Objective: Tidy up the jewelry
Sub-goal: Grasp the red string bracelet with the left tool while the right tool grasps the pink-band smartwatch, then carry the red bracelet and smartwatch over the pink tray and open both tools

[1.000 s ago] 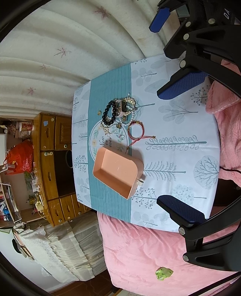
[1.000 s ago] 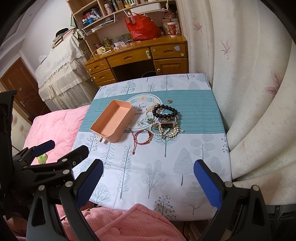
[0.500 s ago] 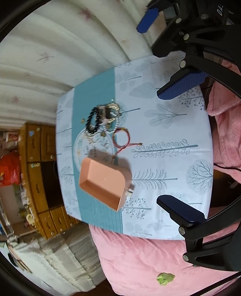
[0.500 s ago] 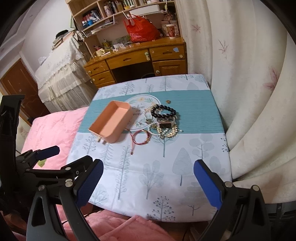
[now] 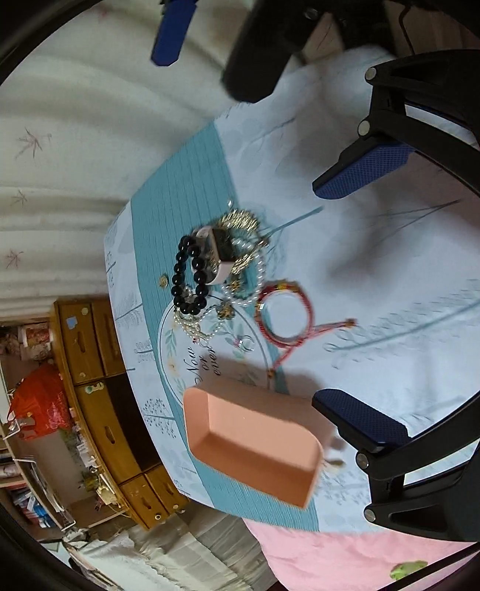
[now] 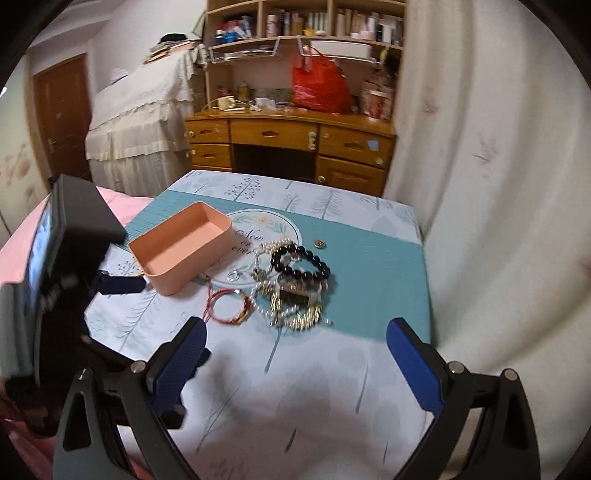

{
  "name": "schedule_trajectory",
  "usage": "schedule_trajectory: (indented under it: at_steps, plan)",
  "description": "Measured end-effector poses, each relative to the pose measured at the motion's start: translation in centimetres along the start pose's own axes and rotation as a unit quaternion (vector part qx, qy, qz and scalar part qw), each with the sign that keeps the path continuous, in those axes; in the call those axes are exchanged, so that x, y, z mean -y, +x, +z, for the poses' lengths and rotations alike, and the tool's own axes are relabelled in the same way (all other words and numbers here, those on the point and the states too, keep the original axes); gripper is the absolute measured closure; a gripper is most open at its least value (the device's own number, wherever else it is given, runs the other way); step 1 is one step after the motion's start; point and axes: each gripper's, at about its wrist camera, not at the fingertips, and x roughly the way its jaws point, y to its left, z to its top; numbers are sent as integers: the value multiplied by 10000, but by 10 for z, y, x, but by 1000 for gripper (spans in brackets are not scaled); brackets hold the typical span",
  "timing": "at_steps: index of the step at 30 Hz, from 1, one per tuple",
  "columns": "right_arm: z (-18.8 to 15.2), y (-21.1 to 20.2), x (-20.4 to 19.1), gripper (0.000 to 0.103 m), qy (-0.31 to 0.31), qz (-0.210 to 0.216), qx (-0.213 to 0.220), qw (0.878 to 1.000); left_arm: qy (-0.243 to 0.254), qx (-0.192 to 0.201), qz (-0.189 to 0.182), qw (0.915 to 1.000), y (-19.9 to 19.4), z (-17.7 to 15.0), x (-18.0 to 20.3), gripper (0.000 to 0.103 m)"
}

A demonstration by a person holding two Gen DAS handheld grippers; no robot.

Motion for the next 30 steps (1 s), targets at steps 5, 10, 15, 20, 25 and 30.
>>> schedule_trajectory:
  at_steps: [5, 10, 15, 20, 25, 30]
  plan:
    - [0, 67, 11, 5, 104, 276, -330, 9990, -99, 79, 198, 9997, 44, -4, -5, 5]
    - [-4, 128, 15, 11, 306, 511, -707, 9957, -457, -26, 150, 9988, 73, -4, -15, 12]
    - [-7, 159, 14, 12, 341, 445, -835, 9949, -607, -1, 217, 9979, 86, -4, -20, 14]
    - [-4, 180, 12, 20, 278, 560, -914, 9938, -755, -5, 106, 9971, 92, -3, -25, 24]
    - [-2, 193, 13, 38, 428, 671, -875, 9930, -861, 82, 188, 9961, 88, -4, -23, 44]
    - [-3, 194, 18, 47, 584, 675, -853, 9923, -891, 48, 192, 9958, 86, -4, -24, 45]
